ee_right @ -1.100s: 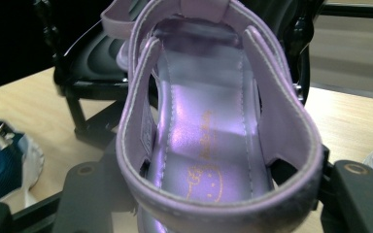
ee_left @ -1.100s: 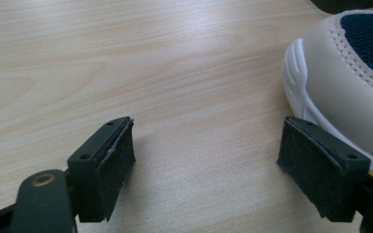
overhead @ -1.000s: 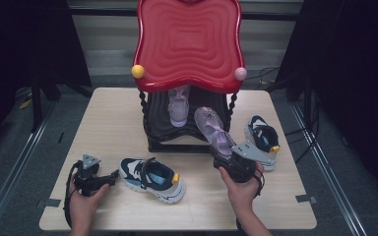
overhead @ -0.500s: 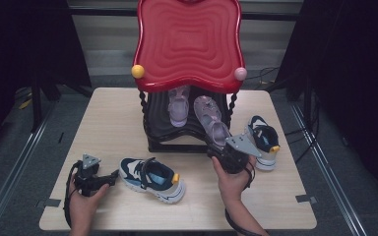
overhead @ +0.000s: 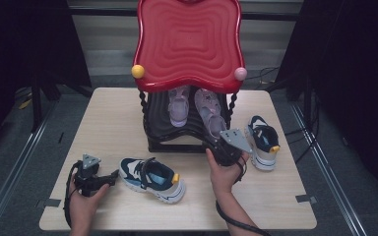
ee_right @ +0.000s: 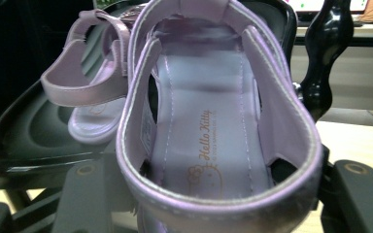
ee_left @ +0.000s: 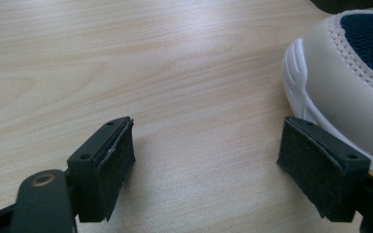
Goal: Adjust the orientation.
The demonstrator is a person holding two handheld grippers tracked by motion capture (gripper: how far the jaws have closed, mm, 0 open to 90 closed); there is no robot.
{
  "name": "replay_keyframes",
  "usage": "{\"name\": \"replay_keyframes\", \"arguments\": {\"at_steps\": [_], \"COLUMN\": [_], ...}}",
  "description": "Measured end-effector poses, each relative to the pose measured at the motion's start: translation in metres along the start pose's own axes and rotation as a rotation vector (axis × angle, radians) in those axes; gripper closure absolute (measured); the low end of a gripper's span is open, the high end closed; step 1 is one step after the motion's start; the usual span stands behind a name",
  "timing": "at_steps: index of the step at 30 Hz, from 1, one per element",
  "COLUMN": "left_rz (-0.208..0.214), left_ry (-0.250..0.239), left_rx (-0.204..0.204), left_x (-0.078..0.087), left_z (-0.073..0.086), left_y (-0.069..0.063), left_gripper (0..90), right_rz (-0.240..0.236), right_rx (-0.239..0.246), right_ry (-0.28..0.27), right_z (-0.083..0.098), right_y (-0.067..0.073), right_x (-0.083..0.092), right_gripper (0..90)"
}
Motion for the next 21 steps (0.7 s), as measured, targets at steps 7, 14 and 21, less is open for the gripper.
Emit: {"name": "replay_keyframes", "arguments": {"at_steps": [7, 14, 21], "left_rz": [0.000, 0.000, 0.000], "left_ry": [0.001, 0.000, 0.000], "left_rx": [0.000, 0.000, 0.000], "left_x": [0.000, 0.000, 0.000], "left_z": [0.000, 0.000, 0.000], "left_y": [0.000, 0.000, 0.000], "left_gripper": [20.0, 20.0, 20.0], "right_rz": [0.039, 0.073, 0.109], "right_rx": [-0.030, -0.070, -0.107], "right_ry": [-0.015, -0.025, -0.018], "right_z": [-0.006, -0.010, -0.015], "right_y": [0.001, 0.002, 0.004], "right_x": [-0.010, -0.019, -0.029], "right_gripper": [36.7, 36.6, 36.5]}}
Point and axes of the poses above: each handheld gripper's, and its own axes: x roughly backward along the jaws, z roughly out of its underside, y roughly to its left, the point moved 10 cm from there along -x, roughly forward along the jaws, and after that the axes turned 10 degrees about x, right-handed, at the moved point
